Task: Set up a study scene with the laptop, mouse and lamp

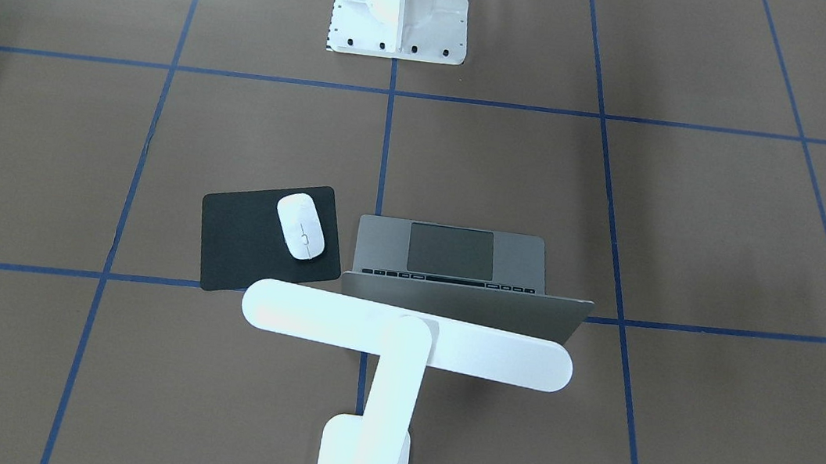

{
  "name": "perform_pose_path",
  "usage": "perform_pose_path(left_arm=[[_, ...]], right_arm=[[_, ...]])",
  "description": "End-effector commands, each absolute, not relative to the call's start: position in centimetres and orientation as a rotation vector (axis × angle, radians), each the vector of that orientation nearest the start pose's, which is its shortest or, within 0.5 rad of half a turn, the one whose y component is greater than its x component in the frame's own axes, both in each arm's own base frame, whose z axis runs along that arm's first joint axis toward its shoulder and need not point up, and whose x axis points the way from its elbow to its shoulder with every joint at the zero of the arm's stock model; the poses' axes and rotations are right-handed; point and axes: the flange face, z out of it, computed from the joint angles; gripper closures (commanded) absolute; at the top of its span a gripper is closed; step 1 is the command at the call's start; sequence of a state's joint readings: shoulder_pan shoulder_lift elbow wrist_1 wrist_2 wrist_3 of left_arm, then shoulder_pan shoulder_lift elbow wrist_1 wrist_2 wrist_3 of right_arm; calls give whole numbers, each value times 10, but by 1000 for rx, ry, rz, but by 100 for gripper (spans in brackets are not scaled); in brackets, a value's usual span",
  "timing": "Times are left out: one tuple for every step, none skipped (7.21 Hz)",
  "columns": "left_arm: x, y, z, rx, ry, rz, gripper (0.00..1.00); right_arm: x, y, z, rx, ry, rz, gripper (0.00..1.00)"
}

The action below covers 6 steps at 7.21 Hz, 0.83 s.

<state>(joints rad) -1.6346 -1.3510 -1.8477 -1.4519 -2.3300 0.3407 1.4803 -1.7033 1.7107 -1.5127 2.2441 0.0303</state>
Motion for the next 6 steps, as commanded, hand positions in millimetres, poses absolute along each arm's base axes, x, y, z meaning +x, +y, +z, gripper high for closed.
perform_pose_path(left_arm=[[-90,-393,629,116,753,249,0],[-90,-393,629,116,752,245,0],[-90,-393,628,118,753,246,0],[-90,-393,628,118,753,247,0],[-90,-393,628,118,753,247,0],[-90,-393,628,118,753,247,0]], right_arm=[[31,-447,649,28,-676,-82,0],[31,-447,648,29,-676,-79,0],[31,-448,648,29,-676,-79,0],[31,-448,647,31,-679,-81,0],[30,-448,647,36,-681,-84,0],[30,-449,646,49,-684,-88,0]])
